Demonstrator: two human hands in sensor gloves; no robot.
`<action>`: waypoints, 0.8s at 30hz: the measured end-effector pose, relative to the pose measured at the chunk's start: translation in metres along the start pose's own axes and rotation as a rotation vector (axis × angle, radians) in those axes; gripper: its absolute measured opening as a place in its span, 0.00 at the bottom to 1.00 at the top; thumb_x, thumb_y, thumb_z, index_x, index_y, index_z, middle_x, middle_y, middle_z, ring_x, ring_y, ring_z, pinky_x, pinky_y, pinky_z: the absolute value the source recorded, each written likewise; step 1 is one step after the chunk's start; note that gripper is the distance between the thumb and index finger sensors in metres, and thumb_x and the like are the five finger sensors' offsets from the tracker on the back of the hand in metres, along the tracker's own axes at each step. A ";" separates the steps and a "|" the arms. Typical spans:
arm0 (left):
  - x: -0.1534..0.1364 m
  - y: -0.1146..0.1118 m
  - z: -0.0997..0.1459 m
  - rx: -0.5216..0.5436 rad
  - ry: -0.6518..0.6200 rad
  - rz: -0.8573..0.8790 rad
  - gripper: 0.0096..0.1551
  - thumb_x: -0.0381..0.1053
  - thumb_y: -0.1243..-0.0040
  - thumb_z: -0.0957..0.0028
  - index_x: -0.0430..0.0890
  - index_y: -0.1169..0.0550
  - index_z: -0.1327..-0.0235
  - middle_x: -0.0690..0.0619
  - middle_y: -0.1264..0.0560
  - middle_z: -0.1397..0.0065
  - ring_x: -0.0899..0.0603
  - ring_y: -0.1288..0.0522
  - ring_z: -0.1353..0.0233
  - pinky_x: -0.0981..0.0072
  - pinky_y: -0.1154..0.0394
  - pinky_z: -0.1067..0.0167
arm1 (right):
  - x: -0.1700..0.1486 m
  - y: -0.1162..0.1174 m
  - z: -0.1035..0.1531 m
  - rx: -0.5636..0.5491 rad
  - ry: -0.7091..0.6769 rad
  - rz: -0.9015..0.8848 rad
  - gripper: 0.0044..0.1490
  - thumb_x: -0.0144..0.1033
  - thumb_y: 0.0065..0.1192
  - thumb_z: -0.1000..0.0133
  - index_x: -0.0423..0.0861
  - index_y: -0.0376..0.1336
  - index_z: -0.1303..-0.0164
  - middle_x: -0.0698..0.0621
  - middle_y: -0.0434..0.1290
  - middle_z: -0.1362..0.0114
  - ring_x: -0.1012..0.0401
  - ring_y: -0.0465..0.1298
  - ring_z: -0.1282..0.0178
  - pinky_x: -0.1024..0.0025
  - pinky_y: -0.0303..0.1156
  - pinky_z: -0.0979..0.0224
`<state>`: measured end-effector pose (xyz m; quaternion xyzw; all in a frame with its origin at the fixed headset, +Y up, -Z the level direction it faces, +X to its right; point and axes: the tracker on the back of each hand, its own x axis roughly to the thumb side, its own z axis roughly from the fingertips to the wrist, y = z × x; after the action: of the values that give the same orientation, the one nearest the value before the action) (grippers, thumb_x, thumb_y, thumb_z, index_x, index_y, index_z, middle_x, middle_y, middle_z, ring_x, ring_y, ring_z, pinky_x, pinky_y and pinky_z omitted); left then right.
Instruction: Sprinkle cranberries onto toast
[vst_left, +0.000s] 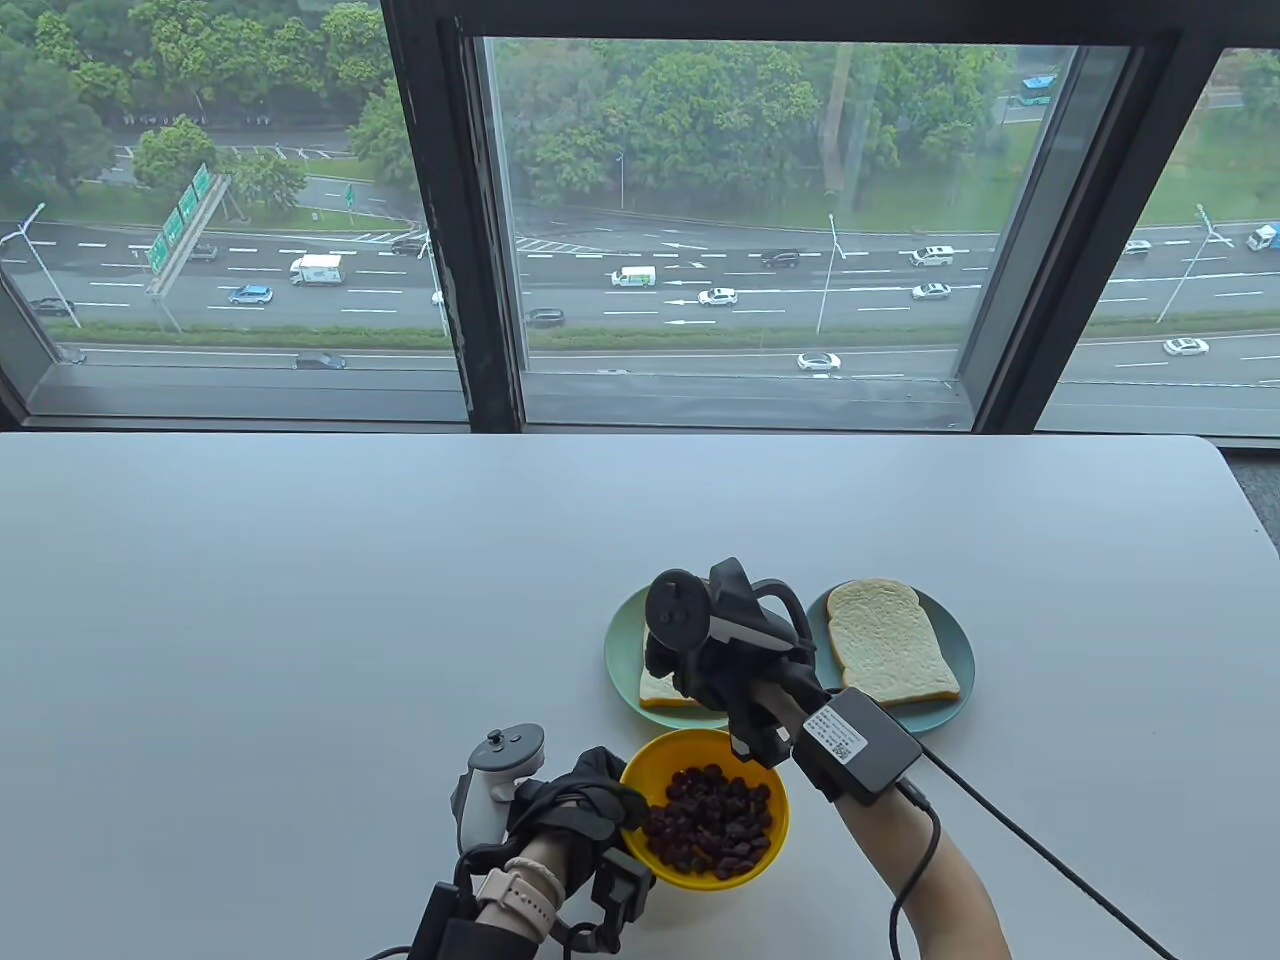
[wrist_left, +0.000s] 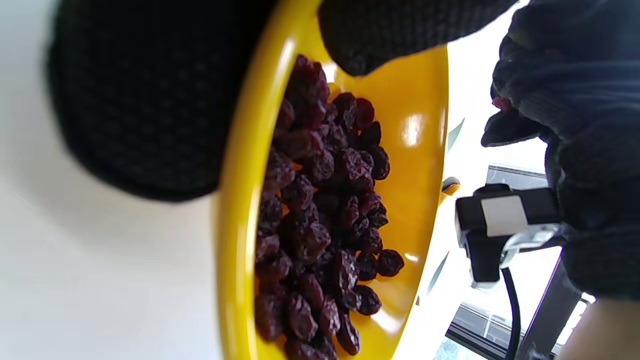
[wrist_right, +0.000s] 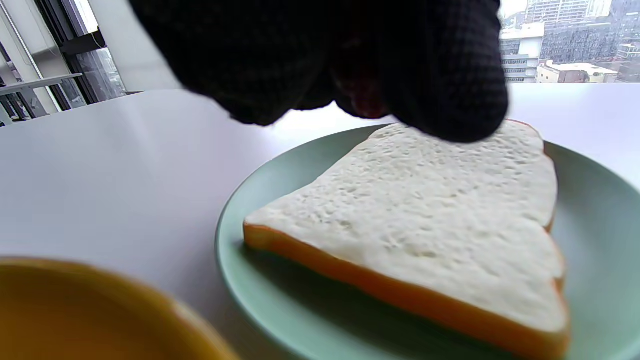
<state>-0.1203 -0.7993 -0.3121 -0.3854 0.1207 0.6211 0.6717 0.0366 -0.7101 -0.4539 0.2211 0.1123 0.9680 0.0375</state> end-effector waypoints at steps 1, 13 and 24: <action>0.000 0.000 0.001 -0.006 0.002 -0.001 0.25 0.41 0.38 0.55 0.50 0.36 0.46 0.40 0.31 0.51 0.36 0.26 0.60 0.59 0.10 0.76 | 0.000 0.004 -0.006 0.006 0.007 0.011 0.22 0.36 0.71 0.62 0.65 0.67 0.60 0.62 0.70 0.41 0.61 0.76 0.46 0.78 0.87 0.53; 0.000 0.007 0.003 -0.012 0.001 0.041 0.25 0.41 0.39 0.54 0.50 0.36 0.46 0.40 0.32 0.50 0.36 0.26 0.60 0.59 0.11 0.76 | -0.005 0.032 -0.031 0.077 0.055 0.144 0.26 0.36 0.67 0.58 0.63 0.62 0.50 0.58 0.63 0.35 0.59 0.72 0.41 0.76 0.82 0.46; -0.002 0.002 -0.001 -0.010 0.017 0.005 0.26 0.41 0.39 0.54 0.50 0.37 0.45 0.40 0.32 0.50 0.36 0.26 0.60 0.58 0.11 0.76 | -0.018 0.026 -0.007 0.101 0.027 0.168 0.41 0.43 0.63 0.56 0.56 0.51 0.33 0.49 0.53 0.27 0.52 0.65 0.32 0.69 0.77 0.40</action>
<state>-0.1224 -0.8019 -0.3121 -0.3938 0.1243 0.6201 0.6670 0.0489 -0.7388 -0.4619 0.2185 0.1425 0.9637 -0.0566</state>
